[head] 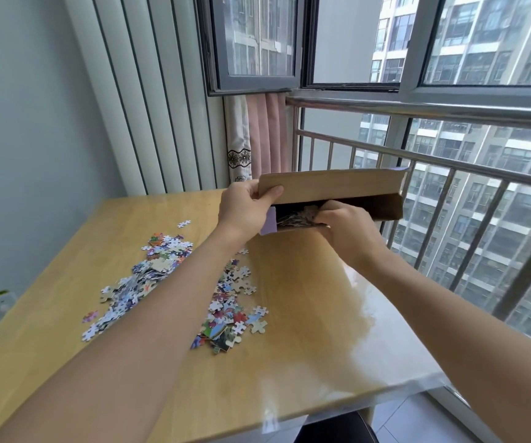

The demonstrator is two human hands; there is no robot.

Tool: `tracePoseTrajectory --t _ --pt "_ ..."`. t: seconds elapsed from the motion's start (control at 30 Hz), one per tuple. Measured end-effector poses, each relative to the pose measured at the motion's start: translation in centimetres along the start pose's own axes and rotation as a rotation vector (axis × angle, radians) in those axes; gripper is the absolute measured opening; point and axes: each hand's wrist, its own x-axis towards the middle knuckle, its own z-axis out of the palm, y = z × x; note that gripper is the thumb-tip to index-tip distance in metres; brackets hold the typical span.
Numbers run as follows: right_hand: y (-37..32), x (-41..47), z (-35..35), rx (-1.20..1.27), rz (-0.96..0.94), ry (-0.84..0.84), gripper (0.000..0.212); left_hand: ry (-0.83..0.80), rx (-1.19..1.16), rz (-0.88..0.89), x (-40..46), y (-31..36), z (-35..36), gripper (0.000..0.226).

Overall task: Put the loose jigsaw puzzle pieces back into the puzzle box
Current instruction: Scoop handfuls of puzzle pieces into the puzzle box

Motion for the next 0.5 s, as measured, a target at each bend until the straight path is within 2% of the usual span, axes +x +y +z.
tracePoseTrajectory --t 0.07,0.17,0.3,0.4,0.5 --pt "0.4 1.0 -1.1 0.021 -0.032 0.135 0.011 -0.001 -0.113 0.061 0.3 0.7 -0.2 0.009" --pt "0.7 3.3 -3.2 -0.013 -0.075 0.306 0.009 0.015 -0.122 0.152 1.2 2.3 -0.8 0.017" --pt "0.6 5.7 -5.5 -0.06 -0.078 0.295 0.011 -0.012 -0.15 0.135 2.6 4.6 -1.4 0.028" --pt "0.8 6.4 -6.5 -0.018 -0.107 0.328 0.011 0.016 -0.108 0.14 3.2 5.3 -1.4 0.029" --pt "0.9 6.8 -7.0 -0.023 -0.148 0.27 0.011 0.048 -0.123 0.111 3.6 5.3 -1.4 0.029"
